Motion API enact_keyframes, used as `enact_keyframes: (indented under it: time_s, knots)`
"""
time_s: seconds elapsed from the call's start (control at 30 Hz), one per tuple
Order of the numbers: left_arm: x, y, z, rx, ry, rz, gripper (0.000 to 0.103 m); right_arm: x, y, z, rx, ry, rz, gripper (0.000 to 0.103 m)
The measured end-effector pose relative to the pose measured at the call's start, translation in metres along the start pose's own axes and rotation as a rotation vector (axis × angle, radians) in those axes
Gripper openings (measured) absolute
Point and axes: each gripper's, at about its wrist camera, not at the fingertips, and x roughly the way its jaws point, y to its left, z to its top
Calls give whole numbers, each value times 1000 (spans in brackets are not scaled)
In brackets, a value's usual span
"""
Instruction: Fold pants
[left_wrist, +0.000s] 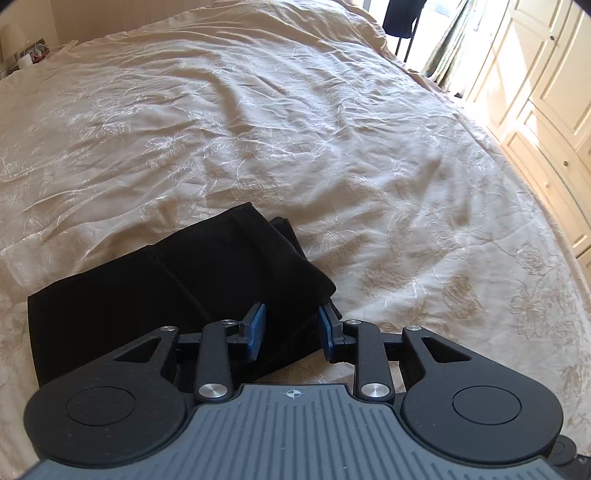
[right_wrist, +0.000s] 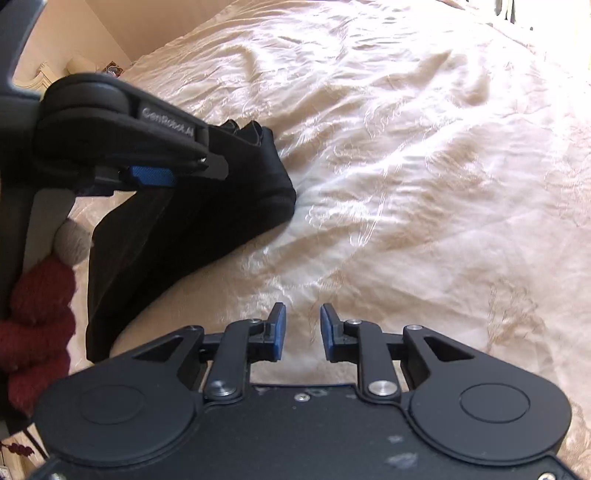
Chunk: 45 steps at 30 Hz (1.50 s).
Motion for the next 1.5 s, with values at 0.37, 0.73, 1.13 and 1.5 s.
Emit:
enact_keyframes:
  time_s: [0.37, 0.73, 1.13, 1.5]
  knots:
    - [-31, 64, -6, -209, -7, 50, 31, 5, 12, 88, -53, -150, 26, 38]
    - [-41, 189, -80, -499, 165, 268, 31, 84, 65, 104, -248, 37, 64, 19]
    - [-26, 219, -78, -514, 155, 225, 32, 81, 47, 101, -206, -16, 56, 47]
    - [33, 218, -73, -465, 211, 210, 59, 133, 29, 112, -102, 113, 101, 64]
